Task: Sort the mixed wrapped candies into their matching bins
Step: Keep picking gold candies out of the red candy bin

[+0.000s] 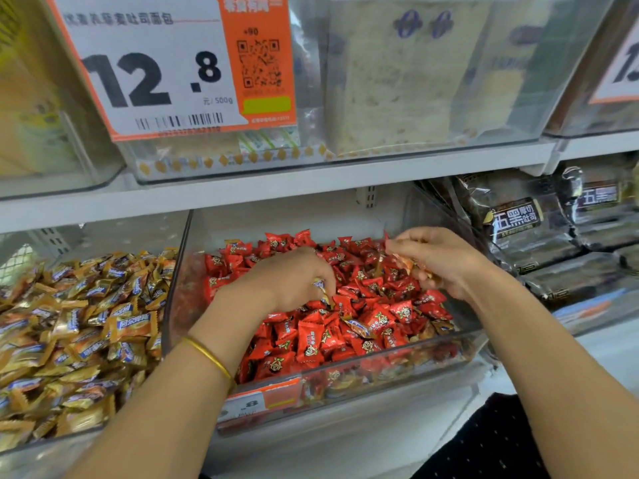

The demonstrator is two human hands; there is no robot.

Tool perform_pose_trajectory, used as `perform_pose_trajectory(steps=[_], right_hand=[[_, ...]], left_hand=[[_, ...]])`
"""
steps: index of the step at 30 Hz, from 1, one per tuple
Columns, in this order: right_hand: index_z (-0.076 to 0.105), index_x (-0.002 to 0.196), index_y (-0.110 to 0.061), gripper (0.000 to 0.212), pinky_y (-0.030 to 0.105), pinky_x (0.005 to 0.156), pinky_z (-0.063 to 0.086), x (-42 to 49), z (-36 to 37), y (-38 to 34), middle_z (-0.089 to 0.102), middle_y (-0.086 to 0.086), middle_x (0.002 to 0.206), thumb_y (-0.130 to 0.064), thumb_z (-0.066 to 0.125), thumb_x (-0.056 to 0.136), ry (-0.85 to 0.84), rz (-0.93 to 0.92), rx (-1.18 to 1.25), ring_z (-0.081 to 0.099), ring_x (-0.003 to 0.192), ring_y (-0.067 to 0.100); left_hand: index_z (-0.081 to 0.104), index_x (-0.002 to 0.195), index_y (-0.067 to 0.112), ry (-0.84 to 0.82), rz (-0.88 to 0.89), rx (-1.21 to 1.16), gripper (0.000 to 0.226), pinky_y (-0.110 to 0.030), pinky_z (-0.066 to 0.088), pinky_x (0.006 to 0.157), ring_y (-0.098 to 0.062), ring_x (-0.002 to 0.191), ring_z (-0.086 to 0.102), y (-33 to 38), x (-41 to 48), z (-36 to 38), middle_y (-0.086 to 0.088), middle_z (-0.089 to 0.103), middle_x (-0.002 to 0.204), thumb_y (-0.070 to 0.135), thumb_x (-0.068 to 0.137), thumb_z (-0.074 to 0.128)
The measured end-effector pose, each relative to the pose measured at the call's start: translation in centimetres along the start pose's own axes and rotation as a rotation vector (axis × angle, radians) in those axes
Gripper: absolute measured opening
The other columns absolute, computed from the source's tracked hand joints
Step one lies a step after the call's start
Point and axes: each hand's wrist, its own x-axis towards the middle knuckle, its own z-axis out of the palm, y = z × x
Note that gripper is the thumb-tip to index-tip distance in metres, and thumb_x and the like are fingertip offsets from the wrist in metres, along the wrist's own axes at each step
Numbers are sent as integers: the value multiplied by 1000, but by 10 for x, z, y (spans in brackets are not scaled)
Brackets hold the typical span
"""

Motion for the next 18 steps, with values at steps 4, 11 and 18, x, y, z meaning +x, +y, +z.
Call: perform_pose_trajectory(steps=[4, 11, 18], right_hand=[[68, 80, -16, 10, 17, 34, 29, -5, 1, 1, 46, -3, 51, -24, 72, 81, -70, -20, -384, 33, 37, 8], [73, 99, -19, 20, 11, 52, 35, 9, 16, -1, 56, -19, 61, -11, 57, 89, 0, -144, -594, 45, 42, -8], [72, 103, -28, 24, 27, 105, 36, 14, 8, 5, 57, -5, 131, -14, 70, 83, -201, -126, -843, 51, 123, 14]], left_hand=[[62, 114, 31, 16, -42, 85, 29, -28, 41, 87, -15, 104, 48, 2, 4, 1, 8, 36, 97, 34, 85, 65], [56, 96, 25, 201, -97, -90, 17, -29, 42, 77, -19, 94, 53, -7, 13, 3, -3, 53, 107, 37, 86, 63], [58, 98, 14, 283, -197, -808, 21, -20, 36, 54, -8, 66, 45, 4, 15, -5, 4, 49, 74, 34, 93, 53]])
